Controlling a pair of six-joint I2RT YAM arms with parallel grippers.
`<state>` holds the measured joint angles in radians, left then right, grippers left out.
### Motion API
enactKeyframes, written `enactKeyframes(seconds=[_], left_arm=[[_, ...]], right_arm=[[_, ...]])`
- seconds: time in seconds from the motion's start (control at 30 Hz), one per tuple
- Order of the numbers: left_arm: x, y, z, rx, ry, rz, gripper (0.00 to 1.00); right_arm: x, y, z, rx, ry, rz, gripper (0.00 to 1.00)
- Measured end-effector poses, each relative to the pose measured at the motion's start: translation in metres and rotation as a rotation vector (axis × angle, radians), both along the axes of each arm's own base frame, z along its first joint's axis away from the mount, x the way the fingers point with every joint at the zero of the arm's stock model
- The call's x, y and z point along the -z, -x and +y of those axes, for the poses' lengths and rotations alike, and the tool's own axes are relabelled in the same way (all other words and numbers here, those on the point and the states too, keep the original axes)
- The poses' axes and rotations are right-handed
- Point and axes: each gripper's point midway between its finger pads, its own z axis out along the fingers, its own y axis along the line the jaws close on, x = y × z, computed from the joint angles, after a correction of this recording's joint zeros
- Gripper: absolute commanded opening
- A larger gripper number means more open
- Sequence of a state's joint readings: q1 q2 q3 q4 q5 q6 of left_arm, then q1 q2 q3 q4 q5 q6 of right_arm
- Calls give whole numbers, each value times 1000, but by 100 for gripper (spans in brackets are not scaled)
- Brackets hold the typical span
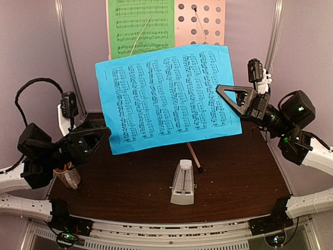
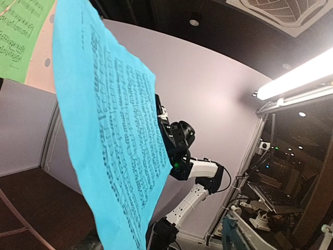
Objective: Set up the instrument practice props
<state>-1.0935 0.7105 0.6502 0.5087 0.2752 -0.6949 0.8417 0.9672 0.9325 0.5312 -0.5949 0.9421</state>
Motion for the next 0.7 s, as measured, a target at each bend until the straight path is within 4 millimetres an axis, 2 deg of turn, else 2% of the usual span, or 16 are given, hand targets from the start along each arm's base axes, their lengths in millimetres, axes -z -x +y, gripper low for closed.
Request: enactKeyframes(seconds=[0.1, 0.23, 0.3, 0.37, 0.5, 0.53, 0.63, 0.7], left_arm=[[-1, -13, -5, -52, -14, 33, 35], [-2, -30, -10, -127, -51, 69, 0], [-2, -36, -12, -155, -77, 81, 0], [0, -41, -15, -177, -113, 89, 0], [5, -45, -16, -209, -194, 90, 0], [6, -45, -15, -214, -224, 87, 0], [7, -41, -11, -221, -317, 57, 0], [7, -35, -6, -209, -378, 27, 0]], right_arm=[[4, 0, -1, -3, -9, 8, 0], [12, -2, -3, 5, -19, 26, 0], [18, -3, -3, 11, -21, 35, 3], [25, -4, -4, 18, -20, 45, 20], [42, -4, -6, 35, 8, 61, 70], [47, -3, -8, 48, 37, 57, 79], [60, 0, -17, 115, 145, 24, 99], [62, 1, -27, 183, 227, -21, 100]])
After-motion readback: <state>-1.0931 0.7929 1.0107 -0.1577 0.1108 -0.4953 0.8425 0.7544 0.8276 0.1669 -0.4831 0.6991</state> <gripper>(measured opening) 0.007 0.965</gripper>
